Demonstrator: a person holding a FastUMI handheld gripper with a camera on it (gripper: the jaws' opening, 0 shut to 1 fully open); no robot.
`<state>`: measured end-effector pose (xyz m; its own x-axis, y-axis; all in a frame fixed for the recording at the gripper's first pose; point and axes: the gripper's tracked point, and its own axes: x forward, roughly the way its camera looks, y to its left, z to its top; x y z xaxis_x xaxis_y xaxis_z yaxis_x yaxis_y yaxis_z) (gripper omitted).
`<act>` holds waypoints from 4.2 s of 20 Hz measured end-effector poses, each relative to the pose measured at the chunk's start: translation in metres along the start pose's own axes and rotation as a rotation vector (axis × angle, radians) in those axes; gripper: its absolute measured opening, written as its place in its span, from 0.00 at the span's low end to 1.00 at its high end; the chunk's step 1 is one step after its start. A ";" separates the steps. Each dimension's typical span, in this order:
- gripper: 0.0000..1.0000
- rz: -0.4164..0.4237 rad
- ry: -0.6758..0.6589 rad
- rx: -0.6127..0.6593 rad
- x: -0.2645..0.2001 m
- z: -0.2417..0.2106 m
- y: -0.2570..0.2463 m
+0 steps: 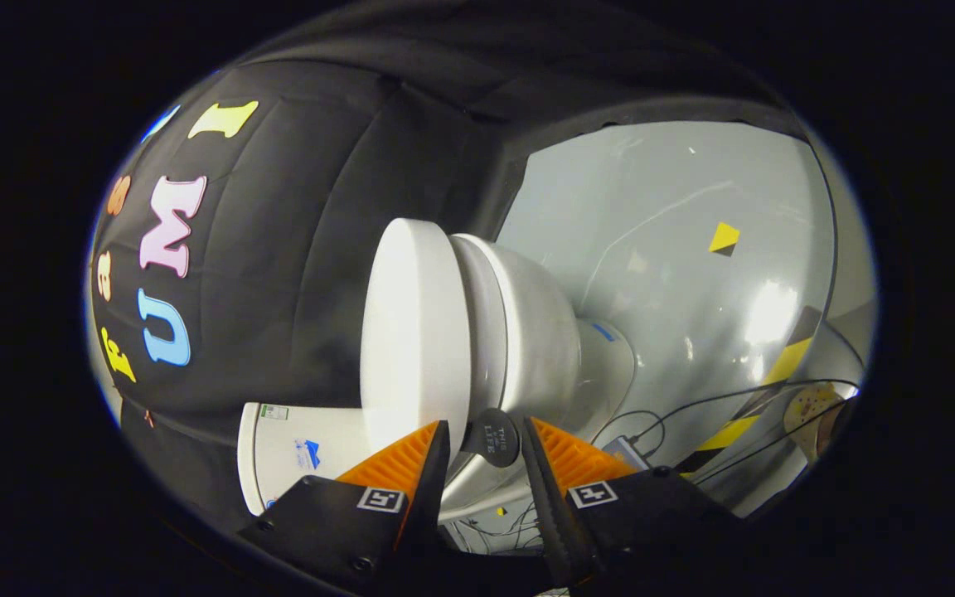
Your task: Open the toilet lid.
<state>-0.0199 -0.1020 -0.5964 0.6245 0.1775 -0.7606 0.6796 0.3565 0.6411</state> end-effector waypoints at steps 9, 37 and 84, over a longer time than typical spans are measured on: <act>0.33 0.018 0.035 0.063 0.022 -0.011 0.000; 0.05 0.019 -0.048 -0.500 -0.047 -0.036 0.137; 0.11 0.288 0.027 -1.018 -0.062 -0.285 0.330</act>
<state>0.0561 0.2665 -0.3669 0.6936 0.3938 -0.6031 -0.1439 0.8962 0.4196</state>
